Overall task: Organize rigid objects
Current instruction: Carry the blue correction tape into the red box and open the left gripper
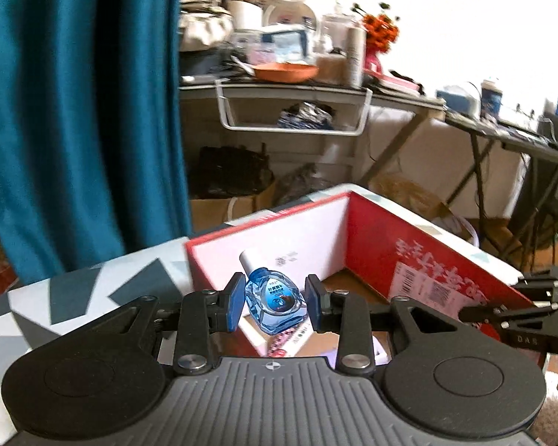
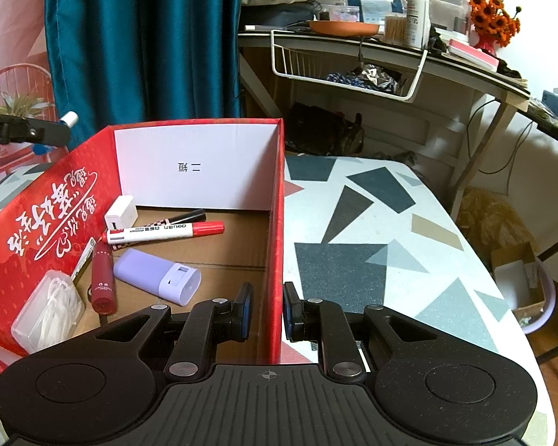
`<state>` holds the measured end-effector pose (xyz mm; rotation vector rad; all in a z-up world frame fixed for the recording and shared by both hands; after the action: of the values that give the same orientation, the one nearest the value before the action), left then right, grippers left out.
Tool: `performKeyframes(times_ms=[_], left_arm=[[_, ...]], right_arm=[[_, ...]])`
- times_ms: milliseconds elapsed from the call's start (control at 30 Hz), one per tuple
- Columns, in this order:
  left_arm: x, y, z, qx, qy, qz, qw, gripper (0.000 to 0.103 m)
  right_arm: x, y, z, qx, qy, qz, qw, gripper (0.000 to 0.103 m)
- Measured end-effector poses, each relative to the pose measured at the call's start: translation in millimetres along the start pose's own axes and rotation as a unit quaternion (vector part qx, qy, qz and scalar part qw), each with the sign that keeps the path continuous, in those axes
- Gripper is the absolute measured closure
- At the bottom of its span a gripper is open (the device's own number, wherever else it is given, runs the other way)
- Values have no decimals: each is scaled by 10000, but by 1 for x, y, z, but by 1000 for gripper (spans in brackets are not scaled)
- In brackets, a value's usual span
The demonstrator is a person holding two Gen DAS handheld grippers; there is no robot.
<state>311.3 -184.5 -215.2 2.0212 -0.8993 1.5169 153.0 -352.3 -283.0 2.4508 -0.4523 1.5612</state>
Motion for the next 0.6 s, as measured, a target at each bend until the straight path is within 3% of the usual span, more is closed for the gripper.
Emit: performKeyframes(times_ms=[133,433,600], left_arm=[[-12,11,7,-219,-220,167,9994,67],[-33,16,20,-336,-670,426,9963,66],[-36,15,22,-346,-713,474,9957,66]], right_arm=[[0,0,0,0,3,13,10000,87],[0,1,0,17,18,75,10000,86],[0,1,0,20,19,83,10000,86]])
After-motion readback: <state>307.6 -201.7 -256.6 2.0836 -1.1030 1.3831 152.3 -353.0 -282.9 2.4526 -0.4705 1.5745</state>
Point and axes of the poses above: each gripper's, at about its wrist camera, not at the fingertips, and z roughly the way its jaws point, y to its right, x to its top, the point moved 7 cm from there along z, roughly the way its jaws point, and after that the axes turned 15 degrees about y, right-handed, at the moved point
